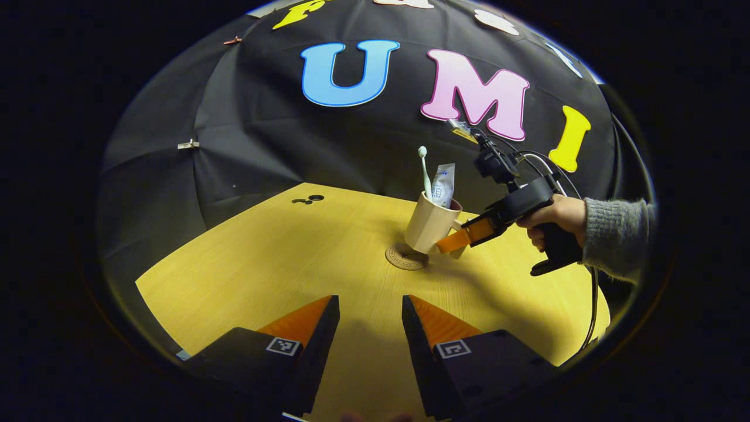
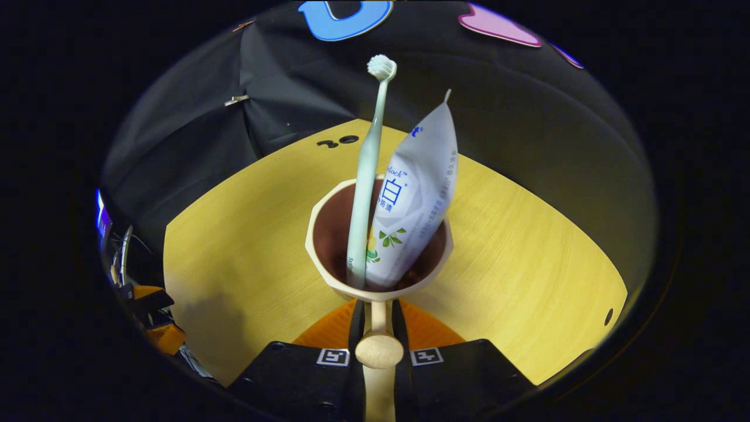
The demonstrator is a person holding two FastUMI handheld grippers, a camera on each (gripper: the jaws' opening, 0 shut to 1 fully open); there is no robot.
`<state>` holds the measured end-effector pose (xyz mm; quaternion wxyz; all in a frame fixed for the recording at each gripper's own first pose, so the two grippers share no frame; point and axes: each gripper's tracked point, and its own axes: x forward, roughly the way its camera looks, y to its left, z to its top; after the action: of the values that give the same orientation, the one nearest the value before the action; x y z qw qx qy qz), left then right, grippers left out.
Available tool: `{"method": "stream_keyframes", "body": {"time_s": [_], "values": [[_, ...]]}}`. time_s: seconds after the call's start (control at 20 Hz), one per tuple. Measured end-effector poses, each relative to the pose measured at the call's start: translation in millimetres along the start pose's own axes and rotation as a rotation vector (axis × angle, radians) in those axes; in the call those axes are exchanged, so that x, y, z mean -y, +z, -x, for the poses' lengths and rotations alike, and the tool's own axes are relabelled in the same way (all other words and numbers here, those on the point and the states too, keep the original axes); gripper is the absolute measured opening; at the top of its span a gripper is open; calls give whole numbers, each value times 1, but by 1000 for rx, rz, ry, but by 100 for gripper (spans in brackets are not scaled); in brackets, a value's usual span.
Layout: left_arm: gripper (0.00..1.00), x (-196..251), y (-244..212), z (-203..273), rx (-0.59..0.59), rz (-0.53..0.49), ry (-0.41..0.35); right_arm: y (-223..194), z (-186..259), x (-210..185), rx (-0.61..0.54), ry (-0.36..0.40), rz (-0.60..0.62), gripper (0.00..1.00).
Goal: Put the toothbrush and toothpaste on the desktop into the cup, then pick up the cup and place it on the coaster on the desktop.
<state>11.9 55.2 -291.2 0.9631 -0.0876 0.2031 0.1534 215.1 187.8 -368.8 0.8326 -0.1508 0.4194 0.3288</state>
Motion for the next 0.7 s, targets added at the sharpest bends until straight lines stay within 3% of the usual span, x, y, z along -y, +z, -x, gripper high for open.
{"method": "stream_keyframes", "body": {"time_s": [0.3,0.7], "values": [[69,-15,1,-4,-3,25,0,0,-26,-7,-53,-11,20,23],[69,-30,-3,-7,-18,38,2,-5,-28,-6,-86,-32,24,23]]}}
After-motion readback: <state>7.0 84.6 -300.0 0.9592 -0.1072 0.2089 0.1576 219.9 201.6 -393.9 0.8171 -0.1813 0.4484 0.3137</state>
